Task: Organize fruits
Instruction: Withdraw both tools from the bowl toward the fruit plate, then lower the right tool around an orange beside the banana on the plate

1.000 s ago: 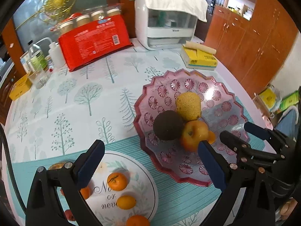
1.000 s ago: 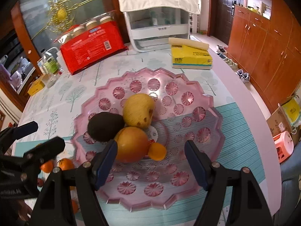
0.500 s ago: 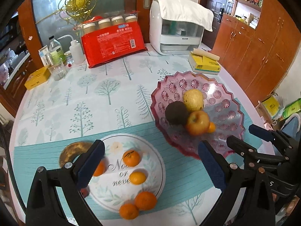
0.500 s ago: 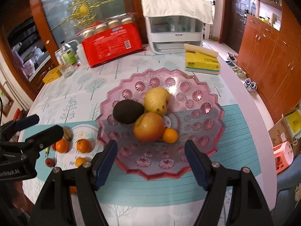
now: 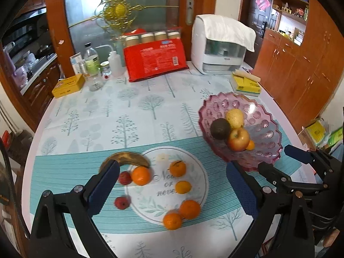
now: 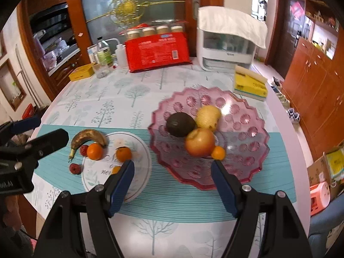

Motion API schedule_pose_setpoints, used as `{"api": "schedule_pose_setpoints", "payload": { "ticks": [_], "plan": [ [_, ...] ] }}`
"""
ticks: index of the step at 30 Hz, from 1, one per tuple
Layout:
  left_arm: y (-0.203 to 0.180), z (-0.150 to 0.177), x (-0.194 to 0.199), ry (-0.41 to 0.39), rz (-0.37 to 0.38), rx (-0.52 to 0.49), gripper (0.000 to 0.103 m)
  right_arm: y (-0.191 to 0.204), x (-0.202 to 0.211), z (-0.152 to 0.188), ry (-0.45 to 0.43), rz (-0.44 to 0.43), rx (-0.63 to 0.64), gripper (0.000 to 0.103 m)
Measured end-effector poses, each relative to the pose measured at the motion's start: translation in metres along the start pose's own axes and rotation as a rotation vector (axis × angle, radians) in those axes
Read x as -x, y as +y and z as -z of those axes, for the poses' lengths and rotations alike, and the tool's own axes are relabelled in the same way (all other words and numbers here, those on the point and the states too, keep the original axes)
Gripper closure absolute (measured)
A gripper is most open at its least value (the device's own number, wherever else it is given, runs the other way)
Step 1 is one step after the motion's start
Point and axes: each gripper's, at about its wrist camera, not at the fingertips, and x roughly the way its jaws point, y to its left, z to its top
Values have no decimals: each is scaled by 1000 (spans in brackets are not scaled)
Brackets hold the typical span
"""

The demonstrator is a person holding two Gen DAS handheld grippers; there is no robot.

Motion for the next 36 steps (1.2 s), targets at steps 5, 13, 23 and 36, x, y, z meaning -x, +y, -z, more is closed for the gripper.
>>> {"api": "schedule_pose_setpoints", "payload": {
  "ticks": [5, 13, 23, 36],
  "plan": [
    [34, 7, 4, 14, -43, -3, 4, 24, -1, -2, 2, -16, 9, 29],
    [102, 22, -8, 68, -69, -26, 4, 54, -22, -4, 43, -11, -21, 29],
    [155, 33, -63, 179, -45, -65, 4, 83, -58, 0, 135, 4, -58, 34],
    [182, 13, -134, 255, 49, -92, 22, 143, -122, -11, 248, -105, -36, 49]
  ]
}}
